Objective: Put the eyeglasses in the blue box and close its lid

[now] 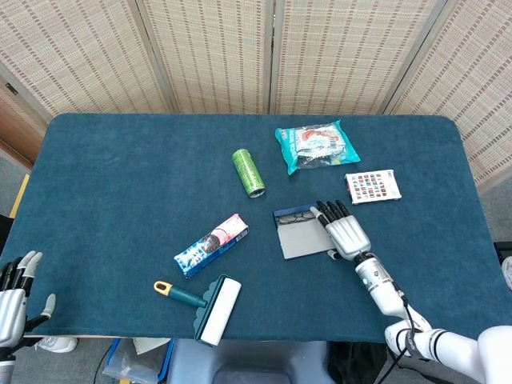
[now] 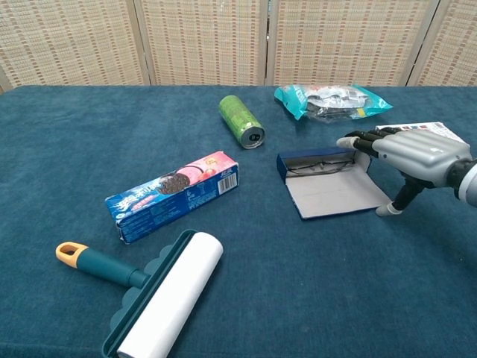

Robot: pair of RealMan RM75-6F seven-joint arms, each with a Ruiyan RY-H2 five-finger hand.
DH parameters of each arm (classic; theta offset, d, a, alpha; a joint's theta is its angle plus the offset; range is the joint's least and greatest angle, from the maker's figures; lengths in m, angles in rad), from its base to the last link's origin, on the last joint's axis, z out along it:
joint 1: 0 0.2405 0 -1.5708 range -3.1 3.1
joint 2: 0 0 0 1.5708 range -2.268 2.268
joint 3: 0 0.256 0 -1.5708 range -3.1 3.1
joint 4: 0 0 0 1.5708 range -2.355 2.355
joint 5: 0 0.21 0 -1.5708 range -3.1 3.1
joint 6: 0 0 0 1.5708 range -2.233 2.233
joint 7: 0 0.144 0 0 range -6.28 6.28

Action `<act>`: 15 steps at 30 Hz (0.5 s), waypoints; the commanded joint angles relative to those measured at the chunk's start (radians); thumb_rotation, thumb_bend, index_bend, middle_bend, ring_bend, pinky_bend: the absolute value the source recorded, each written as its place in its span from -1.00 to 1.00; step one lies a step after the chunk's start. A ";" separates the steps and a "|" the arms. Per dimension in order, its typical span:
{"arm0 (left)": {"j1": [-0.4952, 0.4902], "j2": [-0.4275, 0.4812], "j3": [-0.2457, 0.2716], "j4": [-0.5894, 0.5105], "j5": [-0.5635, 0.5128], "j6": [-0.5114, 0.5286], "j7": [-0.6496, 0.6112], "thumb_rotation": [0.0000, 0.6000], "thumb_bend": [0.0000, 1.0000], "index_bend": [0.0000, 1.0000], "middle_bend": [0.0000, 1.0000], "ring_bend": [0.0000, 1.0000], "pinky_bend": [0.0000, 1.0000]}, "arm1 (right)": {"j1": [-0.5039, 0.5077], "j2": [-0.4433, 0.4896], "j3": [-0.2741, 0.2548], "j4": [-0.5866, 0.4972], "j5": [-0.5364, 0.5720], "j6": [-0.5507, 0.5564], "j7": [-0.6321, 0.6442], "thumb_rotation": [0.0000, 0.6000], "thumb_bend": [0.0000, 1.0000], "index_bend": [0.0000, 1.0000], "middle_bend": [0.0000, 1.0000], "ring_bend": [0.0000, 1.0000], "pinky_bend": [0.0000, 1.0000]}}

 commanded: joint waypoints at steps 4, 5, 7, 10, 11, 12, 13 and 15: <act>-0.001 0.001 0.000 -0.001 -0.003 -0.005 0.002 1.00 -0.20 -1.00 -1.00 -1.00 -1.00 | 0.017 -0.003 0.016 0.005 0.006 -0.015 0.002 1.00 -0.45 -1.00 -1.00 -1.00 -1.00; -0.002 0.000 0.000 0.000 -0.005 -0.006 0.004 1.00 -0.20 -1.00 -1.00 -1.00 -1.00 | 0.021 -0.006 0.021 0.007 0.007 -0.017 0.002 1.00 -0.45 -1.00 -1.00 -1.00 -1.00; -0.003 -0.001 0.000 0.000 -0.007 -0.009 0.003 1.00 -0.20 -1.00 -1.00 -1.00 -1.00 | 0.027 -0.010 0.028 0.012 0.010 -0.020 0.001 1.00 -0.45 -1.00 -1.00 -1.00 -1.00; -0.003 -0.002 -0.001 0.002 -0.010 -0.013 0.005 1.00 -0.20 -1.00 -1.00 -1.00 -1.00 | 0.036 -0.018 0.036 0.022 0.015 -0.027 0.003 1.00 -0.45 -1.00 -1.00 -1.00 -1.00; -0.004 -0.002 -0.001 0.003 -0.011 -0.014 0.004 1.00 -0.20 -1.00 -1.00 -1.00 -1.00 | 0.040 -0.022 0.038 0.026 0.016 -0.031 0.004 1.00 -0.45 -1.00 -1.00 -1.00 -1.00; -0.004 -0.002 -0.002 0.003 -0.012 -0.014 0.004 1.00 -0.20 -1.00 -1.00 -1.00 -1.00 | 0.042 -0.024 0.039 0.031 0.017 -0.033 0.005 1.00 -0.45 -1.00 -1.00 -1.00 -1.00; -0.004 -0.002 -0.002 0.004 -0.013 -0.014 0.003 1.00 -0.20 -1.00 -1.00 -1.00 -1.00 | 0.044 -0.026 0.041 0.034 0.018 -0.035 0.007 1.00 -0.44 -1.00 -1.00 -1.00 -1.00; -0.004 -0.002 -0.002 0.005 -0.015 -0.015 0.002 1.00 -0.20 -1.00 -1.00 -1.00 -1.00 | 0.048 -0.031 0.044 0.041 0.019 -0.038 0.016 1.00 -0.42 -1.00 -1.00 -1.00 -1.00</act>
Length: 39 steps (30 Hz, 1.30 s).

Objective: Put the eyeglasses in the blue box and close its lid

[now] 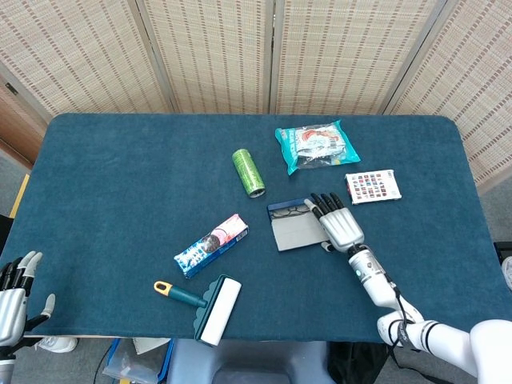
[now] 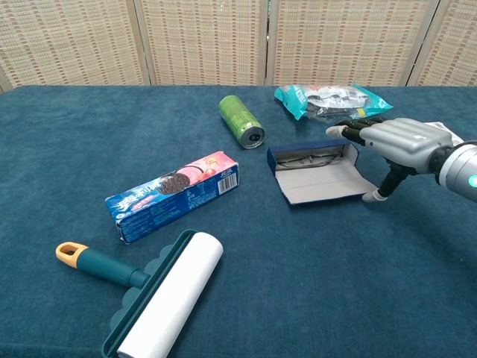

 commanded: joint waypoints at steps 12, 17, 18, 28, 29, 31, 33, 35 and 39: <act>-0.007 -0.005 -0.002 0.003 -0.008 -0.015 0.006 1.00 -0.20 -1.00 -1.00 -1.00 -1.00 | 0.032 -0.031 0.016 0.038 -0.021 -0.006 0.061 1.00 -0.37 -1.00 -0.98 -1.00 -1.00; -0.008 -0.006 -0.002 0.001 -0.009 -0.016 0.008 1.00 -0.20 -1.00 -1.00 -1.00 -1.00 | 0.048 -0.057 0.021 0.061 -0.035 -0.001 0.084 1.00 -0.36 -0.90 -0.93 -1.00 -1.00; -0.009 -0.006 -0.003 0.000 -0.009 -0.016 0.008 1.00 -0.20 -1.00 -1.00 -1.00 -1.00 | 0.051 -0.062 0.022 0.066 -0.038 0.000 0.090 1.00 -0.35 -0.85 -0.92 -1.00 -1.00; -0.007 -0.005 -0.001 -0.001 -0.012 -0.017 0.010 1.00 -0.20 -1.00 -1.00 -1.00 -1.00 | 0.063 -0.100 0.015 0.127 -0.067 0.015 0.141 1.00 -0.35 -0.10 -0.70 -1.00 -1.00; -0.007 -0.005 -0.001 -0.001 -0.012 -0.017 0.009 1.00 -0.20 -1.00 -1.00 -1.00 -1.00 | 0.064 -0.101 0.014 0.131 -0.067 0.013 0.144 1.00 -0.35 -0.09 -0.69 -1.00 -1.00; -0.007 -0.005 -0.001 0.000 -0.013 -0.017 0.009 1.00 -0.20 -1.00 -1.00 -1.00 -1.00 | 0.064 -0.102 0.012 0.135 -0.068 0.013 0.148 1.00 -0.34 -0.06 -0.69 -1.00 -1.00; -0.007 -0.005 -0.001 0.001 -0.014 -0.018 0.008 1.00 -0.20 -1.00 -1.00 -1.00 -1.00 | 0.063 -0.103 0.011 0.139 -0.070 0.014 0.154 1.00 -0.32 -0.02 -0.66 -1.00 -1.00; -0.007 -0.006 -0.001 0.002 -0.013 -0.018 0.007 1.00 -0.20 -1.00 -1.00 -1.00 -1.00 | 0.062 -0.102 0.008 0.141 -0.073 0.017 0.157 1.00 -0.29 0.02 -0.64 -1.00 -1.00; -0.008 -0.008 0.000 0.003 -0.013 -0.020 0.007 1.00 -0.20 -1.00 -1.00 -1.00 -1.00 | 0.058 -0.098 0.003 0.139 -0.081 0.024 0.162 1.00 -0.26 0.08 -0.59 -1.00 -1.00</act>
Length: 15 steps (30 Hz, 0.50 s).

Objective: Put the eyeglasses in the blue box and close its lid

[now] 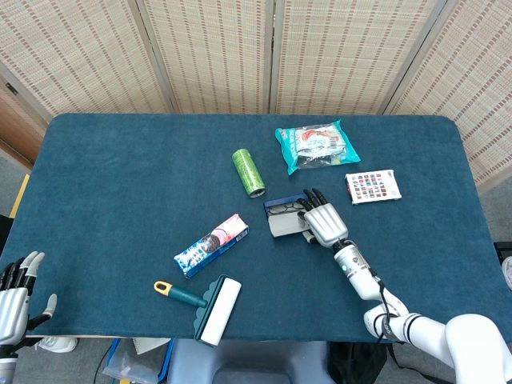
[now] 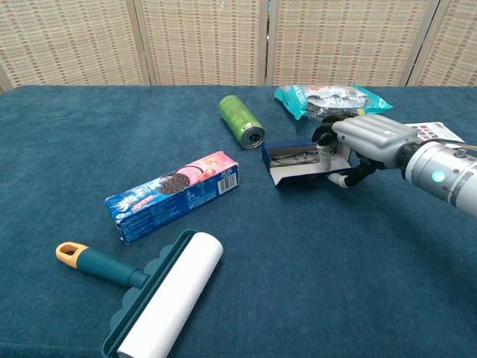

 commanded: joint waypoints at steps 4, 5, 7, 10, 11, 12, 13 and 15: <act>-0.002 -0.002 0.000 0.000 0.003 0.000 0.000 1.00 -0.20 -1.00 -1.00 -1.00 -1.00 | -0.009 0.012 -0.010 -0.012 -0.009 0.011 0.002 1.00 -0.20 0.15 -0.54 -1.00 -1.00; -0.003 -0.002 0.000 -0.001 0.004 0.000 0.000 1.00 -0.20 -1.00 -1.00 -1.00 -1.00 | -0.014 0.018 -0.014 -0.019 -0.013 0.018 0.002 1.00 -0.20 0.16 -0.53 -1.00 -1.00; -0.003 -0.002 -0.001 -0.001 0.005 0.002 -0.001 1.00 -0.20 -1.00 -1.00 -1.00 -1.00 | -0.025 0.030 -0.021 -0.034 -0.018 0.031 0.000 1.00 -0.19 0.19 -0.51 -1.00 -1.00; -0.004 0.000 -0.001 -0.003 0.007 0.001 0.000 1.00 -0.20 -1.00 -1.00 -1.00 -1.00 | -0.052 0.062 -0.041 -0.083 -0.032 0.062 -0.010 1.00 -0.19 0.20 -0.50 -1.00 -1.00; -0.005 0.001 0.000 -0.003 0.010 0.001 0.000 1.00 -0.20 -1.00 -1.00 -1.00 -1.00 | -0.066 0.078 -0.050 -0.109 -0.037 0.076 -0.017 1.00 -0.18 0.20 -0.50 -1.00 -1.00; -0.006 0.001 0.000 -0.004 0.012 0.001 0.000 1.00 -0.20 -1.00 -1.00 -1.00 -1.00 | -0.076 0.092 -0.058 -0.132 -0.041 0.086 -0.023 1.00 -0.18 0.21 -0.49 -1.00 -1.00; -0.006 0.001 0.000 -0.005 0.013 0.002 0.000 1.00 -0.20 -1.00 -1.00 -1.00 -1.00 | -0.088 0.108 -0.066 -0.155 -0.044 0.096 -0.030 1.00 -0.18 0.21 -0.49 -1.00 -1.00; -0.006 0.003 0.001 -0.007 0.018 0.006 -0.001 1.00 -0.20 -1.00 -1.00 -1.00 -1.00 | -0.116 0.146 -0.087 -0.211 -0.051 0.119 -0.051 1.00 -0.18 0.22 -0.48 -1.00 -1.00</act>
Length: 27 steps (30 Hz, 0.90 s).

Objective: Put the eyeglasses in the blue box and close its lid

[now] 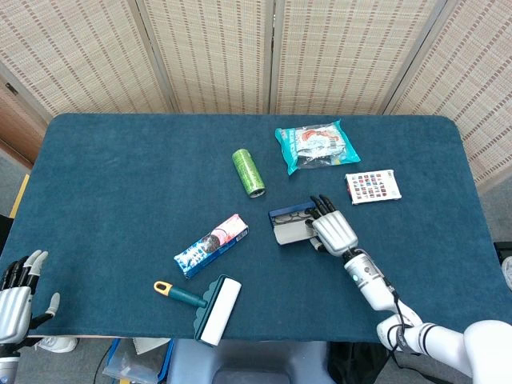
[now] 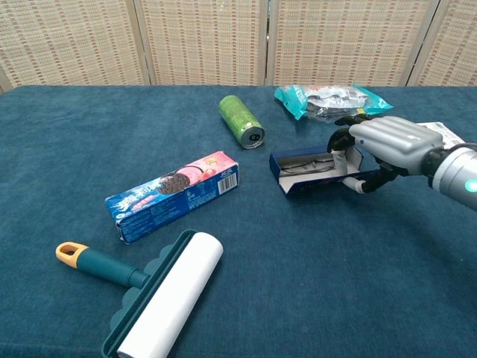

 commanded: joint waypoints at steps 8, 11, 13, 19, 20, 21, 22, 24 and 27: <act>0.001 0.004 0.005 -0.008 0.019 0.012 -0.010 1.00 -0.20 -1.00 -1.00 -1.00 -1.00 | -0.155 0.175 -0.115 -0.251 -0.041 0.126 -0.086 1.00 -0.18 0.22 -0.48 -1.00 -1.00; -0.001 0.006 0.005 -0.013 0.023 0.013 -0.008 1.00 -0.20 -1.00 -1.00 -1.00 -1.00 | -0.175 0.196 -0.121 -0.276 -0.051 0.149 -0.094 1.00 -0.18 0.23 -0.48 -1.00 -1.00; -0.002 0.007 0.006 -0.017 0.026 0.012 -0.006 1.00 -0.20 -1.00 -1.00 -1.00 -1.00 | -0.176 0.198 -0.114 -0.277 -0.051 0.152 -0.095 1.00 -0.18 0.23 -0.48 -1.00 -1.00; 0.001 0.013 0.008 -0.026 0.027 0.017 -0.004 1.00 -0.20 -1.00 -1.00 -1.00 -1.00 | -0.156 0.177 -0.077 -0.250 -0.034 0.118 -0.093 1.00 -0.18 0.23 -0.48 -1.00 -1.00; 0.003 0.015 0.009 -0.027 0.025 0.018 -0.005 1.00 -0.20 -1.00 -1.00 -1.00 -1.00 | -0.150 0.171 -0.068 -0.241 -0.028 0.109 -0.094 1.00 -0.18 0.23 -0.48 -1.00 -1.00; 0.004 0.016 0.009 -0.027 0.024 0.019 -0.007 1.00 -0.20 -1.00 -1.00 -1.00 -1.00 | -0.146 0.165 -0.062 -0.234 -0.022 0.101 -0.095 1.00 -0.18 0.23 -0.48 -1.00 -1.00; 0.004 0.018 0.010 -0.027 0.024 0.019 -0.008 1.00 -0.20 -1.00 -1.00 -1.00 -1.00 | -0.141 0.161 -0.056 -0.228 -0.017 0.092 -0.096 1.00 -0.18 0.23 -0.49 -1.00 -1.00; 0.006 0.020 0.012 -0.027 0.024 0.019 -0.011 1.00 -0.20 -1.00 -1.00 -1.00 -1.00 | -0.130 0.149 -0.042 -0.214 -0.005 0.075 -0.098 1.00 -0.18 0.23 -0.50 -1.00 -1.00; 0.008 0.023 0.013 -0.028 0.023 0.019 -0.016 1.00 -0.20 -1.00 -1.00 -1.00 -1.00 | -0.114 0.136 -0.023 -0.198 0.010 0.051 -0.096 1.00 -0.18 0.23 -0.50 -1.00 -1.00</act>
